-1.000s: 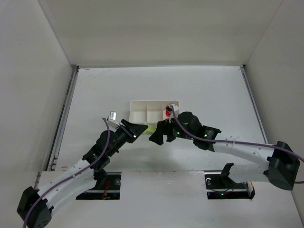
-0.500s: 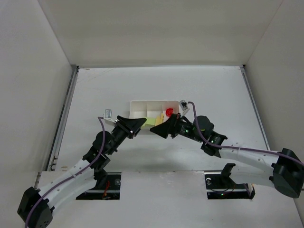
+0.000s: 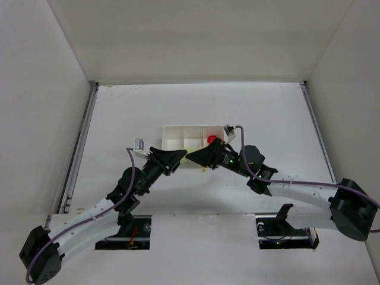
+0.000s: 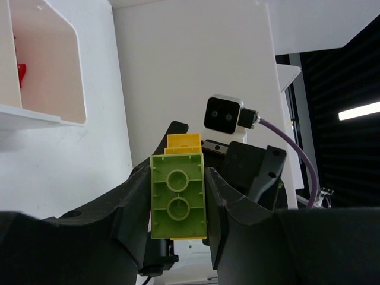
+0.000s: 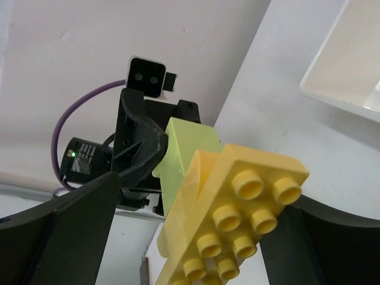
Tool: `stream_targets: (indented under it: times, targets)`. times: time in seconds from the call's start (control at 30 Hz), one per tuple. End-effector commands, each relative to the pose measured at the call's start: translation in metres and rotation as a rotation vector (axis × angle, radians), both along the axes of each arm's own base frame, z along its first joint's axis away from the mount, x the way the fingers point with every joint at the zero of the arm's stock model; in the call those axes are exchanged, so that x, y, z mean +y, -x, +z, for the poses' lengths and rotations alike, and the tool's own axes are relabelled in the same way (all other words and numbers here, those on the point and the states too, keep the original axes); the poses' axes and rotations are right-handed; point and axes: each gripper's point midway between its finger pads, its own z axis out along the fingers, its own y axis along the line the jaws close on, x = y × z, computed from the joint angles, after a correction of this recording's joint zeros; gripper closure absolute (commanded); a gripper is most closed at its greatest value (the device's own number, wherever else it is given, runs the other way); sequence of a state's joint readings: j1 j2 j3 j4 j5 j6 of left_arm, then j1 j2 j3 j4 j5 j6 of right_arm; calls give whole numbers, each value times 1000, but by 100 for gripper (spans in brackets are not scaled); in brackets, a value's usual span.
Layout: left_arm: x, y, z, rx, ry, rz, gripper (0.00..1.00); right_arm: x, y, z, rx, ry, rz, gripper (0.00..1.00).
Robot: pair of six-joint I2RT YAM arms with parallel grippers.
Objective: Sort the legos into containers by color
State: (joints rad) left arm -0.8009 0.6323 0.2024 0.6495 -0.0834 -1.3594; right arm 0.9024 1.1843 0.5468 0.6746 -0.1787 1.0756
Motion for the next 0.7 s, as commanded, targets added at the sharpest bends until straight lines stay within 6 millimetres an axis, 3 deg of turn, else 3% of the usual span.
stream_targets:
  times: [0.0,0.1,0.23,0.6,0.67]
  targets:
    - [1,2,18,-59,52,9,82,-3,-6,29,-39,-103,-36,14]
    - [1,3,21,-70,57,13,82,-5,-10,25,-26,-101,-58,26]
    - [-2,3,21,-70,54,11,82,-9,-14,21,-14,-102,-82,29]
    - [-9,6,15,-67,33,4,81,-12,-21,16,12,-121,-125,66]
    - [-8,6,15,-71,29,8,81,-13,-22,16,15,-121,-130,67]
